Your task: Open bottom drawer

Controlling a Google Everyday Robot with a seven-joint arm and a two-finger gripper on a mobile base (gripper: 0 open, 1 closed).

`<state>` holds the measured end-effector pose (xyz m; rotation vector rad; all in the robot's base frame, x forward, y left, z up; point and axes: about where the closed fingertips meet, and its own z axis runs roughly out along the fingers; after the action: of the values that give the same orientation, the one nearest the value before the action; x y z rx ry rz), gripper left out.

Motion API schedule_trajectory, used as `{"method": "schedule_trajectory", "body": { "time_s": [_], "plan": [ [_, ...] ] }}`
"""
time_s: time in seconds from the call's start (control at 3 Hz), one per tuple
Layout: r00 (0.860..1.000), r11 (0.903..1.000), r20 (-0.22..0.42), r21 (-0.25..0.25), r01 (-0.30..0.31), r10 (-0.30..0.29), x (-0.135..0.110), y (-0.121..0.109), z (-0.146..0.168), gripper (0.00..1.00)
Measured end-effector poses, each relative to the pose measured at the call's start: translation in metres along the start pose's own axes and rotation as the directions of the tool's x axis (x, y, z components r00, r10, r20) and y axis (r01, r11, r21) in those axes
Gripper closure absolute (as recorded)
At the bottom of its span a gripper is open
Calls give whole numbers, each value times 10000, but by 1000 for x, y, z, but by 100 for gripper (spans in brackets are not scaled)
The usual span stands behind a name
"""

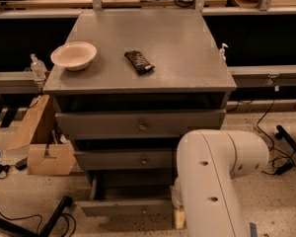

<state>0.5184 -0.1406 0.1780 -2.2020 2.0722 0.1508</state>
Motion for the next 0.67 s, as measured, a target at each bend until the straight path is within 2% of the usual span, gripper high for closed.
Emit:
{"method": "schedule_trajectory", "body": {
  "time_s": [0.33,0.67],
  "plan": [
    [10000,10000,3,-26,-1,1,0,1,1,15],
    [9990,9981,126,-441,-426,432,0,18,8,38]
  ]
}}
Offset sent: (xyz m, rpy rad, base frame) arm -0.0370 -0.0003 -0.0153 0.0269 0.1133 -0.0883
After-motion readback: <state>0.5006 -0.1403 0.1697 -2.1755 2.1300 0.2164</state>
